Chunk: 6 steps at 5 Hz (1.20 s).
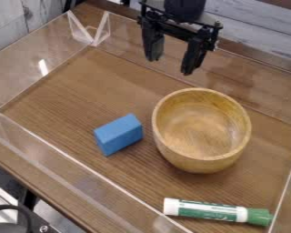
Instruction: Put the blue block in the brown bowl
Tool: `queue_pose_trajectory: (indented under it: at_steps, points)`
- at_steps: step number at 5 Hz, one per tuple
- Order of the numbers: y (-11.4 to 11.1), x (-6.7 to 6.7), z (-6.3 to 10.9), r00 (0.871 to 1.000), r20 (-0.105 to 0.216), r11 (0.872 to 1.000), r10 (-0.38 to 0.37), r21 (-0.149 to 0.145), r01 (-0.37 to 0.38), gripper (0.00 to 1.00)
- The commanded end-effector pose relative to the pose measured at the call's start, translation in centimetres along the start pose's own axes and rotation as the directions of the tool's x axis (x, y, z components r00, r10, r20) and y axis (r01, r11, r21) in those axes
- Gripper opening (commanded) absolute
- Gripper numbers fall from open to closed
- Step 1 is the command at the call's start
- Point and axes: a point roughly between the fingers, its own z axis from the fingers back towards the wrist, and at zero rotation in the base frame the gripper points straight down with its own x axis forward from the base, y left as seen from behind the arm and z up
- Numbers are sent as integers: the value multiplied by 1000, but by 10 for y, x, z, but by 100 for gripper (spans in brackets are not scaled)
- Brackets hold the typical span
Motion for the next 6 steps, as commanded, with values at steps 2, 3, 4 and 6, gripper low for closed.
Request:
queue_pose_trajectory:
  at_steps: [2,3,4,6]
  points:
    - [7,-19,-11,991,-17,991,-136,7,137,100]
    - [14,-33,-13,971,-14,971,-238,15,238,100]
    - [24,-45,-15,956,-12,956,-293,26,294,100]
    - [40,-62,-26,945,3,945,-327,36,326,100]
